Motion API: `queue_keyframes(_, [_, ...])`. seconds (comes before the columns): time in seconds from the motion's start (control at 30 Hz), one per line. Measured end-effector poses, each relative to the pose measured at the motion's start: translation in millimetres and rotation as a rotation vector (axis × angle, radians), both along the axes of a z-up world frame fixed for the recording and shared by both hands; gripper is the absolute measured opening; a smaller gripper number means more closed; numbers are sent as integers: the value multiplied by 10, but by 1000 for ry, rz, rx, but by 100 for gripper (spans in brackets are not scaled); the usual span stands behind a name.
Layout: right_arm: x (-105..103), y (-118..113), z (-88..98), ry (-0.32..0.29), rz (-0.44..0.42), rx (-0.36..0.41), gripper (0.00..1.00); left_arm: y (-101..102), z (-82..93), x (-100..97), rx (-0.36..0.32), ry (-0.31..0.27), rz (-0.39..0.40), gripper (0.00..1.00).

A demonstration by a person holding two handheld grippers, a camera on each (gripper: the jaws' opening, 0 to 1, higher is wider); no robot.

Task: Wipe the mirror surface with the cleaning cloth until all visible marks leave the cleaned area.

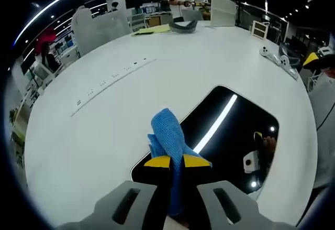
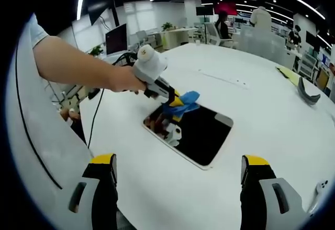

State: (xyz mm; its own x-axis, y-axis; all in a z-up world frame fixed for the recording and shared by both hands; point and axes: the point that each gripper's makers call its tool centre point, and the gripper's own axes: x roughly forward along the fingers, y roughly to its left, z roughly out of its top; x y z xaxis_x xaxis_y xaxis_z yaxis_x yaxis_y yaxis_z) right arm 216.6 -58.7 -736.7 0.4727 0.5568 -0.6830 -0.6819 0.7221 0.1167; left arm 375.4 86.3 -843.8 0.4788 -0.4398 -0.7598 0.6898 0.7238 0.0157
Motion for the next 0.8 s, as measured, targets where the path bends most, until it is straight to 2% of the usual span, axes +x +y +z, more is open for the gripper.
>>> queue_keyframes(0.2, [6, 2, 5, -2, -3, 1, 99, 2, 2, -6, -4, -3, 9, 4])
queue_keyframes(0.5, [-30, -14, -29, 5, -6, -8, 99, 33, 11, -4, 32, -26, 46, 4])
queue_keyframes(0.8, [-23, -31, -26, 5, -12, -8, 99, 214, 8, 71, 33, -34, 118, 4])
